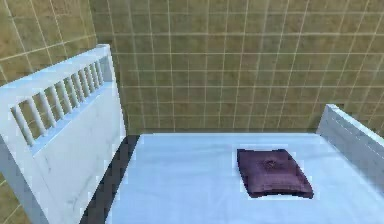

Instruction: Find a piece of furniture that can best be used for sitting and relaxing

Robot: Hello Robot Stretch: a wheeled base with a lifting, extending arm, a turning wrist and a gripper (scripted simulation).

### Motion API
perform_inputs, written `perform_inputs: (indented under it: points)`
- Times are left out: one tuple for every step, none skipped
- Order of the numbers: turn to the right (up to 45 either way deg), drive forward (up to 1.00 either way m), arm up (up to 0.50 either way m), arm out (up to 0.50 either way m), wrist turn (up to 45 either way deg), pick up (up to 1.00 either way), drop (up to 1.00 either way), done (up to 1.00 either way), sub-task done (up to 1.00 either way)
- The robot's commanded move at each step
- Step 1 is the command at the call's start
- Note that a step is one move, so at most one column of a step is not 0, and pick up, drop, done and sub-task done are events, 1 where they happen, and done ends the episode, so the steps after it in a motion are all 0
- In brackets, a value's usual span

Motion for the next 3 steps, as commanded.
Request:
perform_inputs:
  points:
    - [45.0, 0.00, 0.00, 0.00, 0.0, 0.00, 0.00, 0.00, 0.00]
    - [42.0, 0.00, 0.00, 0.00, 0.0, 0.00, 0.00, 0.00, 0.00]
    - [0.0, 1.00, 0.00, 0.00, 0.0, 0.00, 0.00, 0.00, 0.00]
